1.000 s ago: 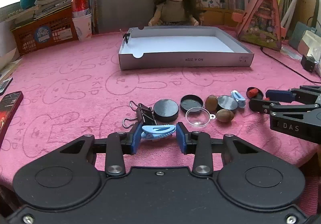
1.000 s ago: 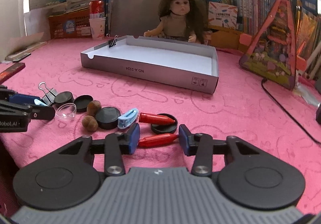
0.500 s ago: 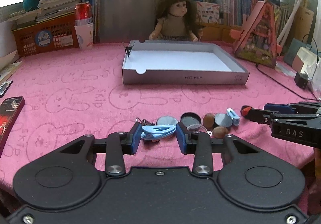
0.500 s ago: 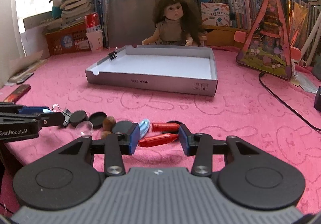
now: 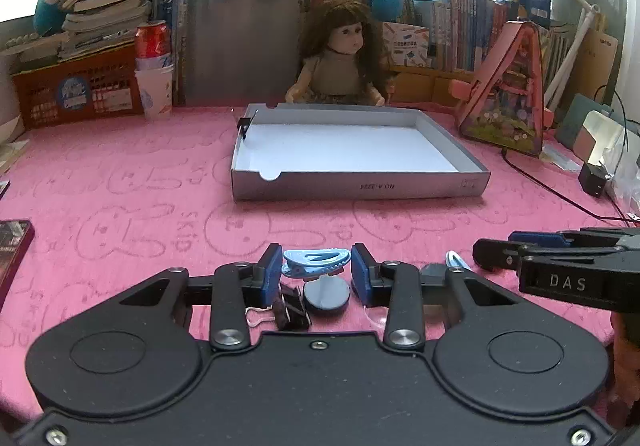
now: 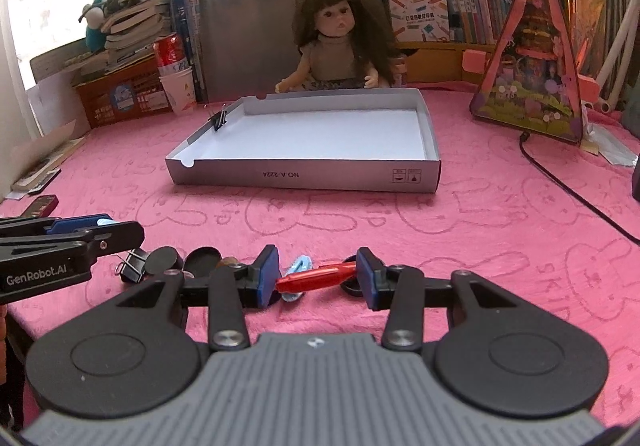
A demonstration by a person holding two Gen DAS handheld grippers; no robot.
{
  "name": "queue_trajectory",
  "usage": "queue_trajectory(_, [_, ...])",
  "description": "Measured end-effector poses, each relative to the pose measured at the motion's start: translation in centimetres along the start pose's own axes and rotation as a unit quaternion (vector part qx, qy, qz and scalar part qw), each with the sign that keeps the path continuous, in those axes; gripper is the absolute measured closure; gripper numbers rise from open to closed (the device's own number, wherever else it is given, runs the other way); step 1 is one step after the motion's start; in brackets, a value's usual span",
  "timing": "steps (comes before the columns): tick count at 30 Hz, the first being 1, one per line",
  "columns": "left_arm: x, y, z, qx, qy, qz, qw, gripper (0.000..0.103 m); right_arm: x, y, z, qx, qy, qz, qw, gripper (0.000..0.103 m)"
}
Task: Organize rigid objects
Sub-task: 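Carry the blue clip in the left tool and red crayon in the right tool over the tray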
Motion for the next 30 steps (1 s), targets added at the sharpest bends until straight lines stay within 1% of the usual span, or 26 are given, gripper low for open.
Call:
queue_trajectory(7, [1.8, 0.4, 1.9, 0.001, -0.010, -0.016, 0.9998, 0.068, 1.0, 0.2, 0.8, 0.020, 0.011, -0.008, 1.000, 0.056])
queue_trajectory(11, [3.4, 0.7, 2.9, -0.003, -0.004, -0.030, 0.9995, 0.068, 2.0, 0.1, 1.6, 0.036, 0.016, -0.012, 0.999, 0.056])
queue_trajectory(20, [7.0, 1.1, 5.1, -0.006, 0.010, -0.047, 0.9988, 0.068, 4.4, -0.5, 3.8, 0.076, 0.022, -0.016, 0.997, 0.056])
queue_trajectory(24, [8.1, 1.0, 6.6, 0.000, 0.010, -0.047, 0.9988, 0.068, 5.2, -1.5, 5.5, 0.102, 0.025, -0.014, 0.994, 0.056])
queue_trajectory(27, [9.1, 1.1, 7.6, -0.003, 0.018, -0.055, 0.9983, 0.068, 5.8, -2.1, 6.5, 0.114, 0.029, -0.013, 0.993, 0.056])
queue_trajectory(30, [10.3, 1.1, 8.6, 0.001, 0.022, -0.043, 0.9988, 0.068, 6.6, -2.7, 7.5, 0.121, 0.033, -0.014, 0.992, 0.056])
Point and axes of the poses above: each gripper's, at about its wrist camera, not at the fingertips, and x roughly the way its jaws point, y to its left, z to its top, the point moved 3 cm from there along x, roughly the way its jaws point, and after that the axes turned 2 degrees about x, right-handed, at the moved point
